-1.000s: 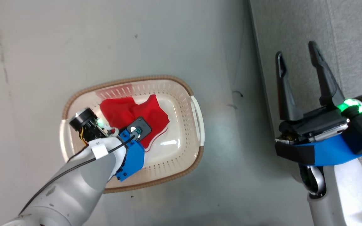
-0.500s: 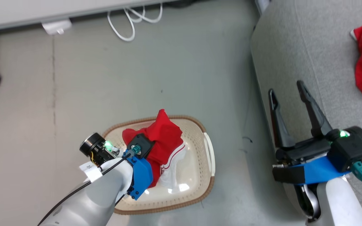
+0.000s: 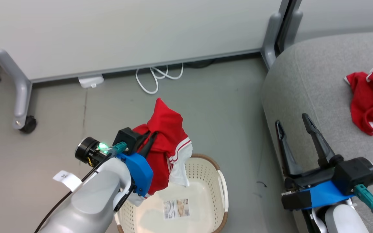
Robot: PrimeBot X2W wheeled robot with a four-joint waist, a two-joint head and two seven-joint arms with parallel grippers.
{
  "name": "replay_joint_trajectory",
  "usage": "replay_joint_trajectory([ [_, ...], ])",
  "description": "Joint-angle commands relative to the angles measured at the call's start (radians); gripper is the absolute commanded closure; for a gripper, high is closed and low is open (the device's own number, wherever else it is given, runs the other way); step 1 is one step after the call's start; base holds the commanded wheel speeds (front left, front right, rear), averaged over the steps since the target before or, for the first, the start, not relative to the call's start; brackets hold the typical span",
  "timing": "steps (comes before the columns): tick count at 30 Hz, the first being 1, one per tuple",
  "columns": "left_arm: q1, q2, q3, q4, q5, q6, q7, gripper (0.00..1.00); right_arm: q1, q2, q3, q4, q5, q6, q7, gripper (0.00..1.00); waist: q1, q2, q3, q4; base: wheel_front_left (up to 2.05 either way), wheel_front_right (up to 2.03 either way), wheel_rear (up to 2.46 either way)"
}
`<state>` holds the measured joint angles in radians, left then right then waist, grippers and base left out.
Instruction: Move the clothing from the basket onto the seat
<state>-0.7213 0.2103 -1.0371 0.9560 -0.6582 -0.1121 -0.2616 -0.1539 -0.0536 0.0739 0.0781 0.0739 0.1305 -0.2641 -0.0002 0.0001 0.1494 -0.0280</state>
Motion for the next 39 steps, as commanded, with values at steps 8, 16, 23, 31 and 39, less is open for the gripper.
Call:
replay_joint_trajectory([
  [8, 0.053, 0.028, 0.158, -0.161, 0.056, 0.019, -0.005, 1.0, 0.053, -0.004, 0.004, 0.009, 0.012, 0.001, 0.0, 0.0, 0.0002, -0.0001, -0.094, 0.01, 0.0, 0.0, 0.0],
  [16, 0.111, 0.016, 0.254, -0.3, 0.116, 0.033, -0.005, 1.0, 0.078, 0.0, 0.007, 0.009, 0.02, 0.001, 0.0, 0.0, 0.0002, -0.0001, -0.134, 0.008, 0.0, 0.0, 0.0],
  [23, 0.13, -0.005, 0.279, -0.353, 0.13, 0.031, -0.005, 1.0, 0.089, 0.002, 0.009, 0.011, 0.028, 0.001, 0.0, 0.0, 0.0002, -0.0001, -0.145, 0.008, 0.0, 0.0, 0.0],
  [31, 0.135, -0.026, 0.279, -0.415, 0.12, 0.041, -0.004, 1.0, 0.098, 0.003, 0.012, 0.007, 0.043, 0.001, 0.0, 0.0, 0.0002, -0.0001, -0.149, 0.013, 0.0, 0.0, 0.0],
  [39, 0.142, -0.016, 0.269, -0.443, 0.117, 0.049, 0.009, 1.0, 0.082, 0.004, 0.03, 0.002, 0.052, 0.001, 0.0, 0.0, 0.0002, -0.0001, -0.145, 0.016, 0.0, 0.0, 0.0],
])
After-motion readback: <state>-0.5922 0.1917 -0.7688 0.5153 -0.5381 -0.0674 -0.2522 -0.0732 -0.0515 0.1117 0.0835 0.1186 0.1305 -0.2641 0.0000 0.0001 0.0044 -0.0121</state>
